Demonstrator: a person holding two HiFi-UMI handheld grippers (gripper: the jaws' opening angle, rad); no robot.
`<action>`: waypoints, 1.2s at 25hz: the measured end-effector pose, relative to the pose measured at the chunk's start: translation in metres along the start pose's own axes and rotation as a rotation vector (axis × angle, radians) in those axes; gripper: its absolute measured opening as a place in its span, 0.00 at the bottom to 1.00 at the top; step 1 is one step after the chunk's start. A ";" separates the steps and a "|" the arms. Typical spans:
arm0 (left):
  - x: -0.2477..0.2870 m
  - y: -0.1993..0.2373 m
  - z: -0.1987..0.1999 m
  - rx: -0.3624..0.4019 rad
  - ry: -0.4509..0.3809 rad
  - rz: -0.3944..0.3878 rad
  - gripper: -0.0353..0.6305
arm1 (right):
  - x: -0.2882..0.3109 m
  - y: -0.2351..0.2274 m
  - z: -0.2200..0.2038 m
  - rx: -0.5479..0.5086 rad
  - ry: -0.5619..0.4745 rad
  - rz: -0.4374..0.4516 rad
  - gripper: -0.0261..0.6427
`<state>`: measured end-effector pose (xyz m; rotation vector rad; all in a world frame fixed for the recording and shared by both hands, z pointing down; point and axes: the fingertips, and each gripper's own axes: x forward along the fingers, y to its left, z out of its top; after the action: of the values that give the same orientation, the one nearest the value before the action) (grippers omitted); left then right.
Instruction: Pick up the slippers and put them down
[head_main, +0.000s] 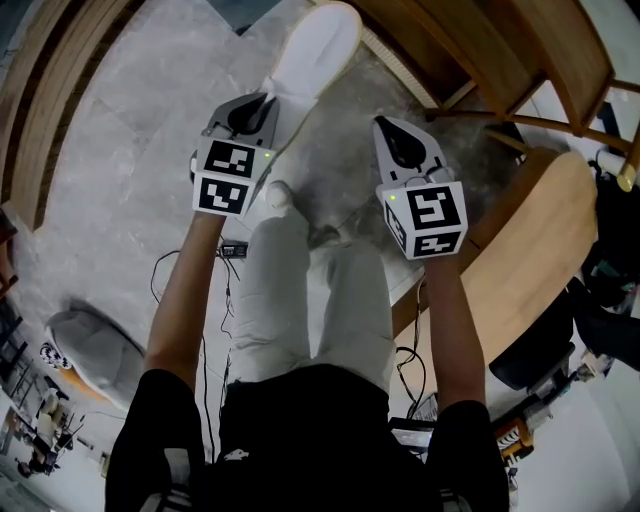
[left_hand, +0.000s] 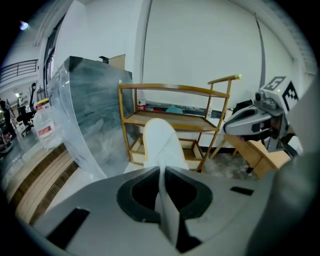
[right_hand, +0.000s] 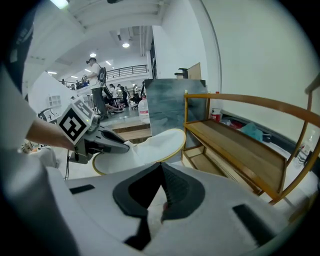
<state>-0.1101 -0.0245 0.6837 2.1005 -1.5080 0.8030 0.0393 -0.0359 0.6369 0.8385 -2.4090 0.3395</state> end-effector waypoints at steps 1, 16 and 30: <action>0.007 0.001 -0.007 0.001 0.000 0.001 0.09 | 0.006 0.000 -0.008 -0.001 0.001 0.001 0.02; 0.092 0.031 -0.097 -0.026 -0.034 0.011 0.09 | 0.100 -0.007 -0.104 -0.025 0.014 -0.015 0.02; 0.172 0.051 -0.195 -0.033 0.003 -0.004 0.09 | 0.180 -0.012 -0.173 -0.087 0.021 -0.011 0.02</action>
<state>-0.1568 -0.0355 0.9442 2.0768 -1.5054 0.7735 0.0046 -0.0638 0.8829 0.8053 -2.3804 0.2363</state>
